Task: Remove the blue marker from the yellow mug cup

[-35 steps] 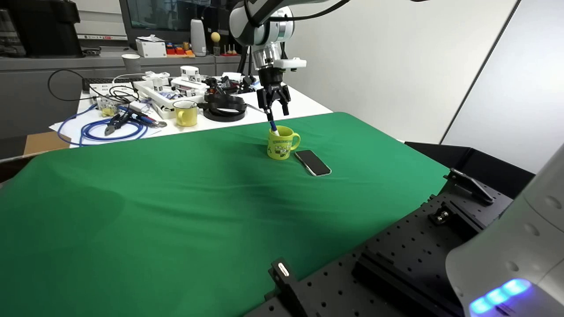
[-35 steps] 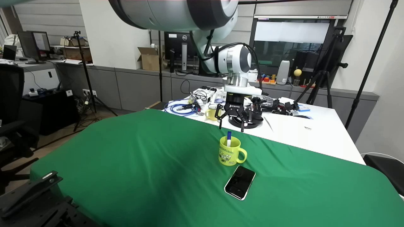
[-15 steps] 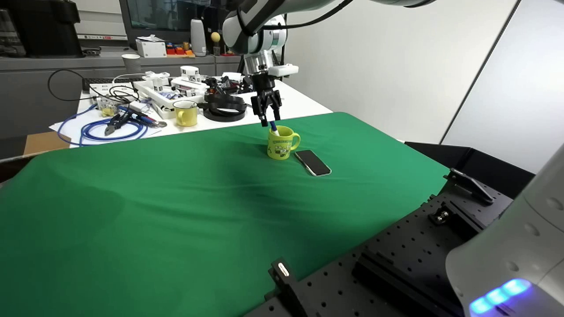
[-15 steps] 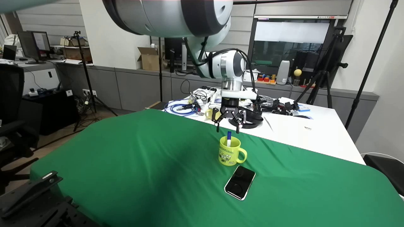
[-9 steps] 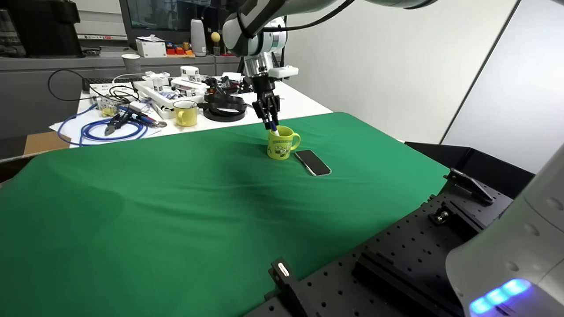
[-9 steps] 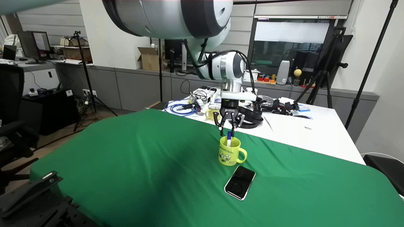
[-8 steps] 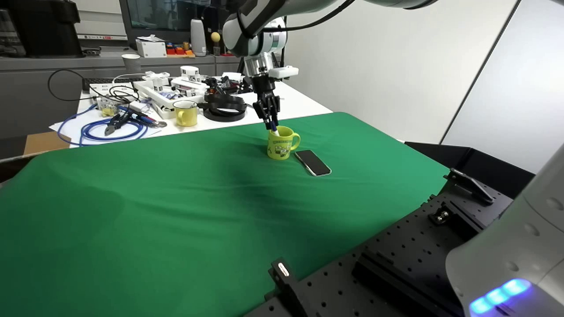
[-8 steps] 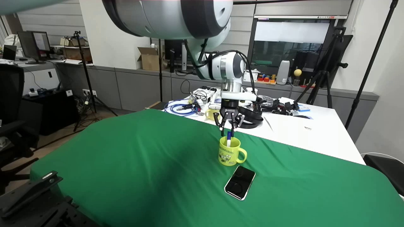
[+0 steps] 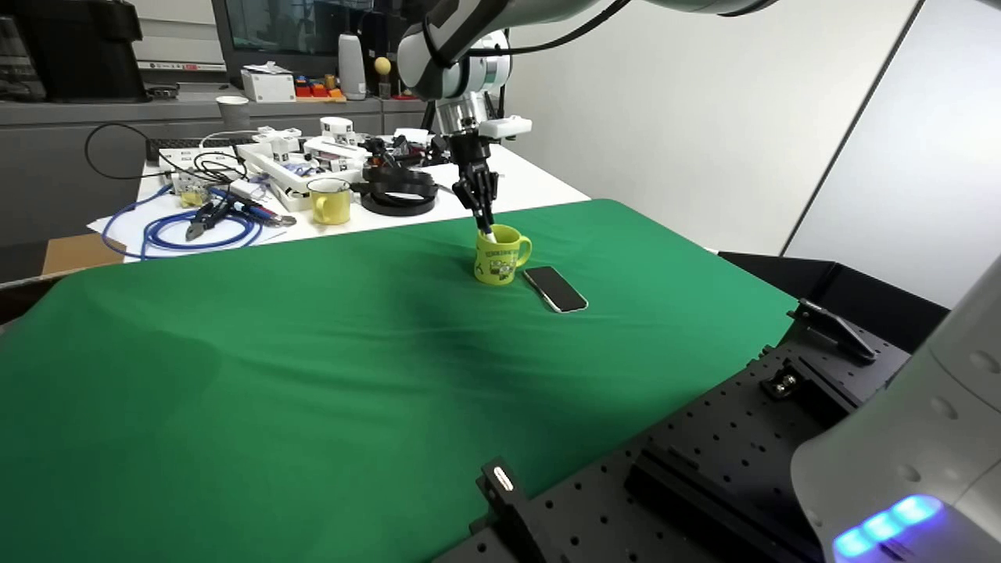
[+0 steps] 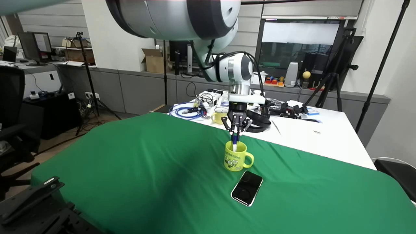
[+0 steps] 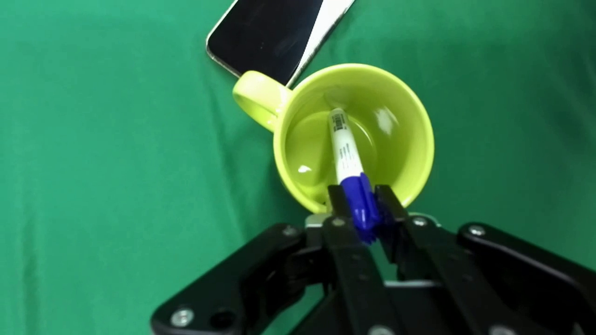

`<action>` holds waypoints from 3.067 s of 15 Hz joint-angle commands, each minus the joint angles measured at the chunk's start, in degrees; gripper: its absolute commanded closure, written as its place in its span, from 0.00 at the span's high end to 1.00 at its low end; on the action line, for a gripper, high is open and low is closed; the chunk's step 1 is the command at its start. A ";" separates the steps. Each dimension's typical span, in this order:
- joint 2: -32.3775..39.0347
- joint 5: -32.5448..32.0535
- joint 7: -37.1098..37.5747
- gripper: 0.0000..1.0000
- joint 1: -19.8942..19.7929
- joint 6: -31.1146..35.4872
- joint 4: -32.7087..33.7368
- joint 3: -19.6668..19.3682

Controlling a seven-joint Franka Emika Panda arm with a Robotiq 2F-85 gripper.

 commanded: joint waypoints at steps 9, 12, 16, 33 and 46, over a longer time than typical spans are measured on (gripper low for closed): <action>-5.67 1.21 1.54 0.05 -2.44 -7.99 5.08 -0.46; -6.18 -0.28 2.78 0.05 -2.44 -12.38 6.60 -2.05; -3.96 -3.27 3.00 0.05 -3.55 -21.42 8.44 -4.43; 12.25 -3.48 -0.51 0.05 -11.02 -31.31 12.63 -3.72; 13.30 -3.20 -1.30 0.05 -12.57 -28.40 10.84 -3.23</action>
